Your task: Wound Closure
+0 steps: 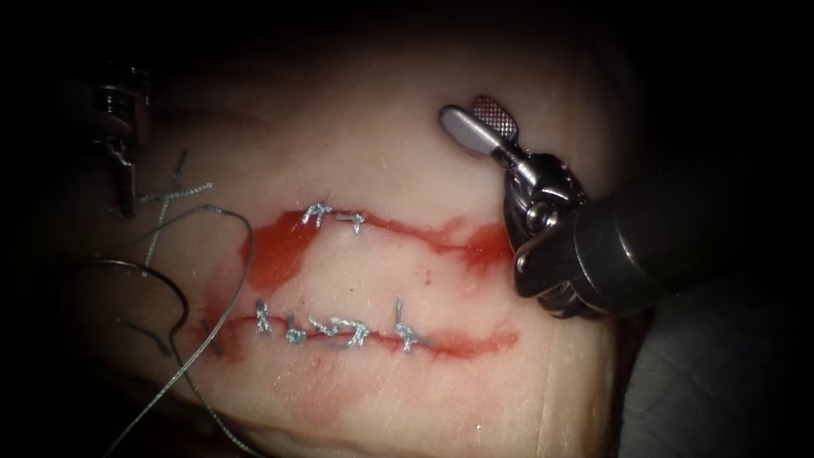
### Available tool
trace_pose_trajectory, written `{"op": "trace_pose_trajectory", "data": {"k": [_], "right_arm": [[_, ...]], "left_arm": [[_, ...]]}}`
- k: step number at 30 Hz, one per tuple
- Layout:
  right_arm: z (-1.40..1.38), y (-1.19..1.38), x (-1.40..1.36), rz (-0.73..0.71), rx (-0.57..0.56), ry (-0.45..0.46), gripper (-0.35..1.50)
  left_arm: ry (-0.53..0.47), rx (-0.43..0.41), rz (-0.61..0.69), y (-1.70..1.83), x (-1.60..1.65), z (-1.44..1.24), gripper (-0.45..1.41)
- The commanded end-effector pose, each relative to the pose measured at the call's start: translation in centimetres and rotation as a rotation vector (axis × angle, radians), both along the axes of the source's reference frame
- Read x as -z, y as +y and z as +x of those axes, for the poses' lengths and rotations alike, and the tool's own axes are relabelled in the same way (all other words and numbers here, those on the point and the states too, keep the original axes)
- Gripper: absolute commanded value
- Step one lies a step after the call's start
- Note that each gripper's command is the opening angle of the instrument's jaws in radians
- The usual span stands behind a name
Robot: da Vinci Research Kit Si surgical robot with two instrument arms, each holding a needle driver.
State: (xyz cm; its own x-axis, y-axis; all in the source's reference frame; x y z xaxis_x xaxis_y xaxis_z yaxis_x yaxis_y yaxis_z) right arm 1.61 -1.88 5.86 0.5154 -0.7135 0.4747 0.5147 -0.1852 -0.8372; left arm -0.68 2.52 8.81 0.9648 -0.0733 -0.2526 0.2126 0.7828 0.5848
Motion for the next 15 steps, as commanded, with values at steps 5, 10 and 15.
{"op": "trace_pose_trajectory", "data": {"k": [5, 10, 15], "right_arm": [[0.10, -0.02, -0.05, -0.002, -0.002, 0.003, 1.30], [0.11, -0.02, -0.04, -0.003, -0.001, 0.004, 1.30], [0.13, -0.04, -0.04, -0.005, 0.003, 0.005, 1.30]], "left_arm": [[-0.034, 0.042, -0.031, 0.25, 0.40, 0.07, 1.22], [-0.069, 0.060, -0.068, 0.39, 0.77, -0.02, 0.79], [-0.050, 0.073, -0.127, 0.44, 0.62, -0.12, 0.90]]}}
